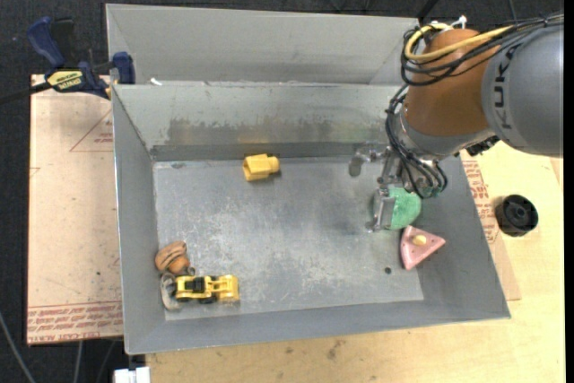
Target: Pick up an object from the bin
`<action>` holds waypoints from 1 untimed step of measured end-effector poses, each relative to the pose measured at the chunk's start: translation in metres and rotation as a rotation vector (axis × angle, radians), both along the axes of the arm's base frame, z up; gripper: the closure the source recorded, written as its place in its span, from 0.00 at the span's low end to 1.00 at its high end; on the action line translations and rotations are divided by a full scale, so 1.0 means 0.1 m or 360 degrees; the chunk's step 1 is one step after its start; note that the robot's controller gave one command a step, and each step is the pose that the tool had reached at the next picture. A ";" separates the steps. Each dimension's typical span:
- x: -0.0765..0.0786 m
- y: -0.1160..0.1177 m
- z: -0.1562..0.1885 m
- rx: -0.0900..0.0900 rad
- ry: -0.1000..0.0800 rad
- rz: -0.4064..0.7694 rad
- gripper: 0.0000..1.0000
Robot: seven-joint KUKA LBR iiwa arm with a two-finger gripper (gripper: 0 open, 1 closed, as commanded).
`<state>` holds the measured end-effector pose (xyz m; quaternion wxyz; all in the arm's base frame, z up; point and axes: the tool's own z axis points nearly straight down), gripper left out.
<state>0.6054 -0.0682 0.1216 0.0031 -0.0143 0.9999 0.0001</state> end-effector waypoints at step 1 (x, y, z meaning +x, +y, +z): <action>0.01 -0.43 -0.15 -0.0003 0.0009 0.0023 0.00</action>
Offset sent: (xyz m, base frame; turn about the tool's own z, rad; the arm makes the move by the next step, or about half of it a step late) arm 0.0062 -0.0800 -0.0132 0.1066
